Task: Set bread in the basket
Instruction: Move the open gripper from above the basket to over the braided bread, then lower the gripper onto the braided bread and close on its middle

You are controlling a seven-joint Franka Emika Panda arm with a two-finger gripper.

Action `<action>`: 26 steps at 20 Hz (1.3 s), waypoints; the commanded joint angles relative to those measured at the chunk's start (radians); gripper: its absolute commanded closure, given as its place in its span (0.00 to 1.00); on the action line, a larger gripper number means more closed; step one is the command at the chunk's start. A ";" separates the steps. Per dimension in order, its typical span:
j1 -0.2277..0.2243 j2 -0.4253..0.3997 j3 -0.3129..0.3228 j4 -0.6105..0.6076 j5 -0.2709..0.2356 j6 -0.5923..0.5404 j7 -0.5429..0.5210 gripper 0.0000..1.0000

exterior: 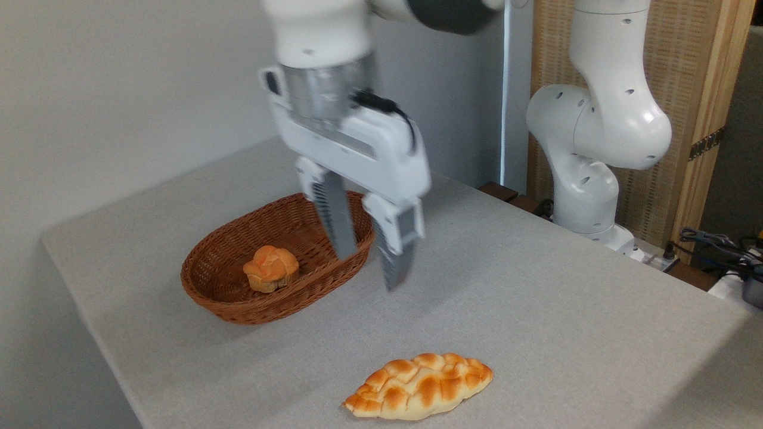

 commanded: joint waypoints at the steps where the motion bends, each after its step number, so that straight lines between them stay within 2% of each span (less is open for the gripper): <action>1: 0.028 -0.099 0.070 -0.157 -0.003 0.085 0.308 0.00; 4: 0.028 -0.099 0.117 -0.189 -0.003 0.102 0.596 0.00; 6: 0.028 -0.094 0.119 -0.213 -0.001 0.120 0.721 0.00; 13: 0.028 -0.085 0.119 -0.351 -0.001 0.220 0.726 0.00; 26: 0.022 0.013 0.108 -0.364 -0.012 0.374 0.721 0.00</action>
